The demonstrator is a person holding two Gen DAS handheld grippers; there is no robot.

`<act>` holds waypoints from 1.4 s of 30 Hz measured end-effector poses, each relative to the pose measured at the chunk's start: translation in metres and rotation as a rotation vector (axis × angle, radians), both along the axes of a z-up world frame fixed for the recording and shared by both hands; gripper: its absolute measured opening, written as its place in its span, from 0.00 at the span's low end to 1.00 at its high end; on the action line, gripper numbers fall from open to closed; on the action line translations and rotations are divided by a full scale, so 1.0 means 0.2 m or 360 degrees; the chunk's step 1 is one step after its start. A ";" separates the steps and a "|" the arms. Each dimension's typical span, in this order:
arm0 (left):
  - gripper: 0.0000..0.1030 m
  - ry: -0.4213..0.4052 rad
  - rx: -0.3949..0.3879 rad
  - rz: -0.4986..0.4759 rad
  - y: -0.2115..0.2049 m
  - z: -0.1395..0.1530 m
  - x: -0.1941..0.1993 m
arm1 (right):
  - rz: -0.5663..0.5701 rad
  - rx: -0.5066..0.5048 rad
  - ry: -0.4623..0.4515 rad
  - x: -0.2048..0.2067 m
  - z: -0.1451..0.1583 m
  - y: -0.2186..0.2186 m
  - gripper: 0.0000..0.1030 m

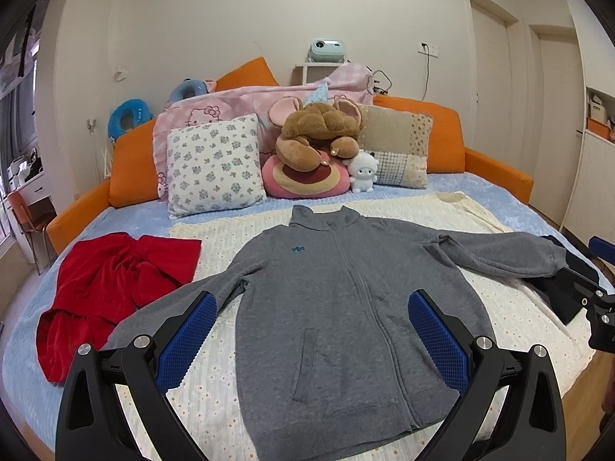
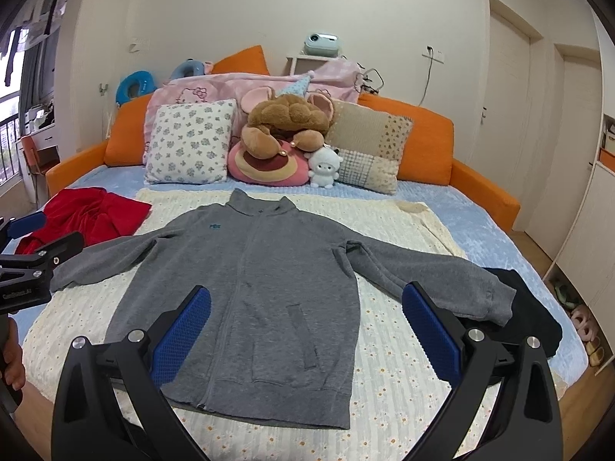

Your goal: Fold large clothes

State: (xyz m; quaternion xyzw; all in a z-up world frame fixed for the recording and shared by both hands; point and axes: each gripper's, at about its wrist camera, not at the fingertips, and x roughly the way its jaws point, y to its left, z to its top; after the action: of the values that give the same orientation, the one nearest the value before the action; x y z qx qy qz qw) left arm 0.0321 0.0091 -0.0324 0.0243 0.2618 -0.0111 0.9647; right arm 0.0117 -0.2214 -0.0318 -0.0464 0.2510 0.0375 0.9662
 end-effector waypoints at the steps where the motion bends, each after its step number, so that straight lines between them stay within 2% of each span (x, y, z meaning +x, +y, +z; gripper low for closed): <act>1: 0.98 0.0003 0.0002 -0.0009 -0.01 -0.01 0.02 | -0.0006 0.0005 0.0010 0.02 -0.01 -0.01 0.96; 8: 0.98 0.0049 -0.0007 -0.0039 -0.14 -0.02 0.23 | -0.0044 -0.0004 0.0063 0.19 -0.05 -0.14 0.96; 15: 0.98 0.0096 -0.0027 -0.0192 -0.33 -0.07 0.54 | -0.0094 -0.0012 0.0088 0.36 -0.10 -0.36 0.96; 19: 0.98 0.0215 0.0015 -0.0309 -0.50 -0.13 0.80 | -0.0174 -0.0023 0.0113 0.46 -0.15 -0.60 0.95; 23: 0.98 0.0274 0.0100 -0.0353 -0.68 -0.21 1.06 | -0.0285 0.0019 0.0153 0.55 -0.22 -0.89 0.84; 25: 0.98 0.0311 0.0112 -0.0382 -0.75 -0.25 1.18 | -0.0333 0.0056 0.0182 0.60 -0.25 -1.05 0.84; 30: 0.98 0.0464 -0.0024 -0.0547 -0.88 -0.42 1.53 | -0.0458 0.0203 0.0275 0.70 -0.36 -1.48 0.83; 33: 0.98 0.0561 -0.0088 -0.0532 -0.92 -0.52 1.75 | -0.0530 0.0265 0.0349 0.75 -0.44 -1.71 0.78; 35: 0.98 0.0608 -0.0171 -0.0518 -0.93 -0.57 1.88 | -0.0557 0.0303 0.0393 0.77 -0.50 -1.84 0.69; 38: 0.98 0.0682 -0.0283 -0.0472 -0.93 -0.63 2.07 | -0.0540 0.0500 0.0475 0.81 -0.59 -2.00 0.69; 42: 0.98 0.0768 -0.0428 -0.0375 -0.93 -0.72 2.30 | -0.0470 0.0690 0.0565 0.89 -0.70 -2.07 0.69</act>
State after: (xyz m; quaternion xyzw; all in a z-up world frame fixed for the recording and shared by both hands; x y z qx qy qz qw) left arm 0.4916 -0.1773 -0.1764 -0.0769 0.4750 -0.1630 0.8613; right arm 0.1888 -0.6362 -0.1712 0.2049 0.4060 -0.0431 0.8896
